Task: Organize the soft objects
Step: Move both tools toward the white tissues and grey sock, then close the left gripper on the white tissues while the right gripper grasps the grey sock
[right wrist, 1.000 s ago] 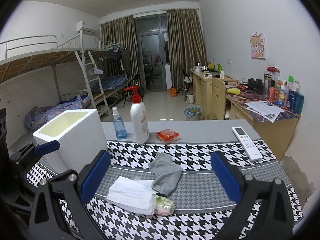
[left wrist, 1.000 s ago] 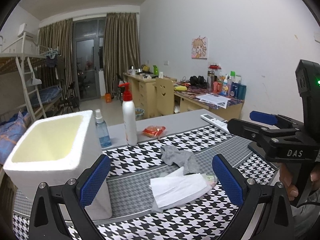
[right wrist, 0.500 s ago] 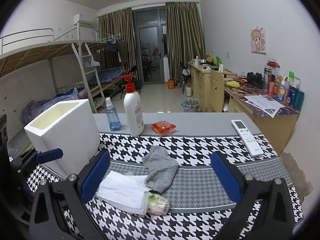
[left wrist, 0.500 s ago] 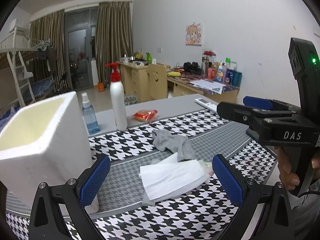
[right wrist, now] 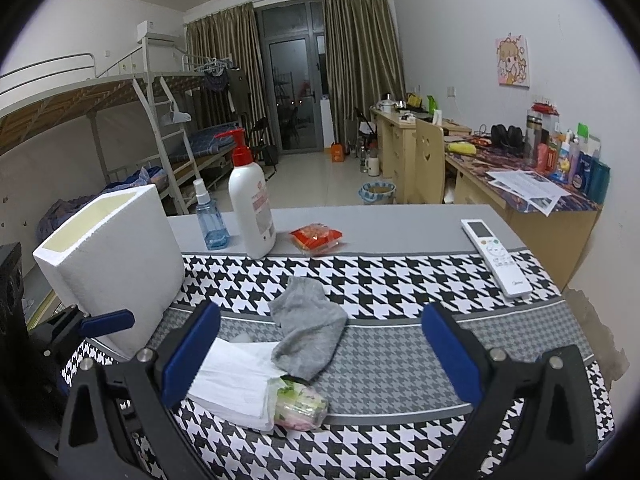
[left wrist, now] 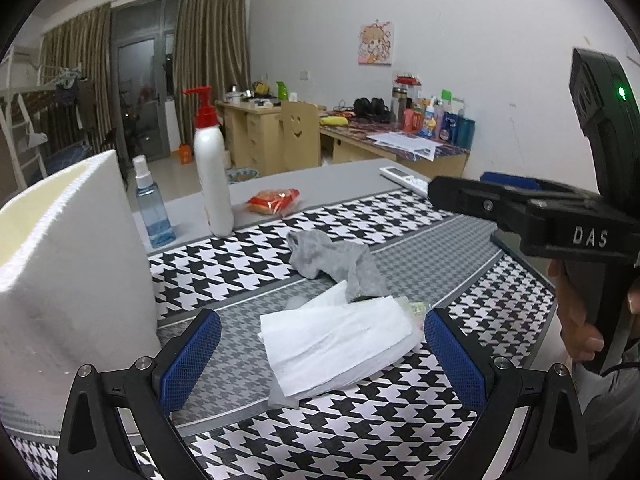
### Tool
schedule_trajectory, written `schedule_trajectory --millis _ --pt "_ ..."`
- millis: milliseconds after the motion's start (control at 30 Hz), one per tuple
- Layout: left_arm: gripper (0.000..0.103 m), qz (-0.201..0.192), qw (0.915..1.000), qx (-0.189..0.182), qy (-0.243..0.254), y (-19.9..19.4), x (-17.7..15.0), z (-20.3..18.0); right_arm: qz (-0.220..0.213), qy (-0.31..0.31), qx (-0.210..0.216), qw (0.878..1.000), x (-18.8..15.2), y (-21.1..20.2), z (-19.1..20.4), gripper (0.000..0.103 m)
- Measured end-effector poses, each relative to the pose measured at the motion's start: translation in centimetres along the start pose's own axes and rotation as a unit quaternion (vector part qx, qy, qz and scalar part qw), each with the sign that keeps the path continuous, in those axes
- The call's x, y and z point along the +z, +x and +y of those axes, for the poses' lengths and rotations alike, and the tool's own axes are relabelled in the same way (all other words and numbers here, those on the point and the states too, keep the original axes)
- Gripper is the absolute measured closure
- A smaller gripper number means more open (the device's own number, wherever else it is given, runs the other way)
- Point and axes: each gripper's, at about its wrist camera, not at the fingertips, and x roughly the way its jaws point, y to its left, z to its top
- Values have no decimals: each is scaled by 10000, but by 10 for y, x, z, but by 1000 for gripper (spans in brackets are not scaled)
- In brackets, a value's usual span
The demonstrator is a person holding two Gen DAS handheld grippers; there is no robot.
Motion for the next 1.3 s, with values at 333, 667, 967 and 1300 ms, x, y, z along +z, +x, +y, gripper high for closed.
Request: schedule_trajectory --millis 333,667,967,1300 --pt "24 276 9992 -163 218 20 -8 -2 207 8 50 9998 -2 16 -2 1" --pt "43 504 9960 -545 491 33 -19 -9 466 -31 100 9989 -6 34 0 1" --pt "65 800 9945 -533 406 47 -25 -3 775 -181 152 9967 -9 55 8 1" --pt "99 1054 9904 -789 417 51 -31 -1 911 -326 125 9952 -2 70 11 1"
